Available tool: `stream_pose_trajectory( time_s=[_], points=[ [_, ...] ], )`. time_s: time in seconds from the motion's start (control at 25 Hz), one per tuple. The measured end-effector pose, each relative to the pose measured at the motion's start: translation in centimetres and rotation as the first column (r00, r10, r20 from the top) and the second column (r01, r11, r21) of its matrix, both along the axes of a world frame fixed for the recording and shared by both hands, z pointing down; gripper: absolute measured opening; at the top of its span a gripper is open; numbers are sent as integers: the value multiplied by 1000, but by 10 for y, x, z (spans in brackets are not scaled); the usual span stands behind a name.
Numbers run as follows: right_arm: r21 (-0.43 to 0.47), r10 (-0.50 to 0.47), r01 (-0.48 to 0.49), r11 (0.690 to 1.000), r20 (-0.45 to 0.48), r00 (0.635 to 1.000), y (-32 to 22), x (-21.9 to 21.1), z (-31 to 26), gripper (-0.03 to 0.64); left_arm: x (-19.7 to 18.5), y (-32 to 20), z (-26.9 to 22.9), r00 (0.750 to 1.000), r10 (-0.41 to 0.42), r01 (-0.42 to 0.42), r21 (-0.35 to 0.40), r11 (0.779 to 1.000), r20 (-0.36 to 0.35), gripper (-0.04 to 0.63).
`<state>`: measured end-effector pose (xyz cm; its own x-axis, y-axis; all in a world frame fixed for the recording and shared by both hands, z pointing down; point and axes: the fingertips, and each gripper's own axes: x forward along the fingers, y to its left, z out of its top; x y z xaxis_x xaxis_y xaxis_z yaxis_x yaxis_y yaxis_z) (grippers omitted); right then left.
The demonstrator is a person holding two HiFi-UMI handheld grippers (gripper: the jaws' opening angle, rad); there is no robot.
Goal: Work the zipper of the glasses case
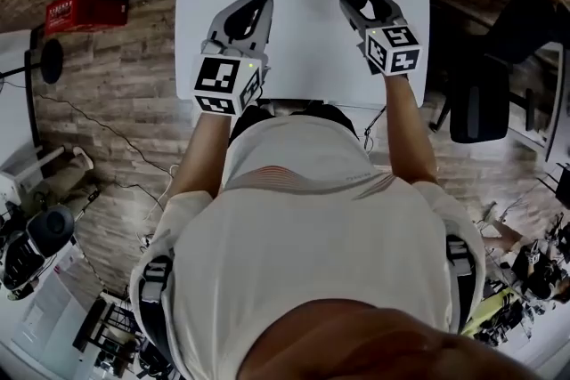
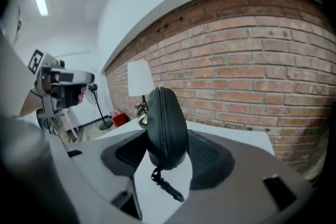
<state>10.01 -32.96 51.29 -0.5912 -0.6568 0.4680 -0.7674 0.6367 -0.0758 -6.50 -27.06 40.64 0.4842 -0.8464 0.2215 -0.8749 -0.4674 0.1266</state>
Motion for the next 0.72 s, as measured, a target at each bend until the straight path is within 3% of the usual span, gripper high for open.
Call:
stream_pose_trajectory(
  time_s=[0.52,0.6,0.68,0.72],
  points=[
    [189,62,-100,977,198,978,44,20,-132,291,9,8,-56,998,68,-67,133,989,1,31],
    [191,60,-103,976,220,974,47,21,-139,291,10,9,-59,996,78,-73,125,989,-36,31],
    [189,46,-96,977,252,967,52,21,-147,291,14,12,-63,982,134,-121,104,987,-136,32],
    [187,28,-83,979,277,961,55,20,-151,291,17,14,-66,962,178,-163,91,982,-205,32]
  ],
)
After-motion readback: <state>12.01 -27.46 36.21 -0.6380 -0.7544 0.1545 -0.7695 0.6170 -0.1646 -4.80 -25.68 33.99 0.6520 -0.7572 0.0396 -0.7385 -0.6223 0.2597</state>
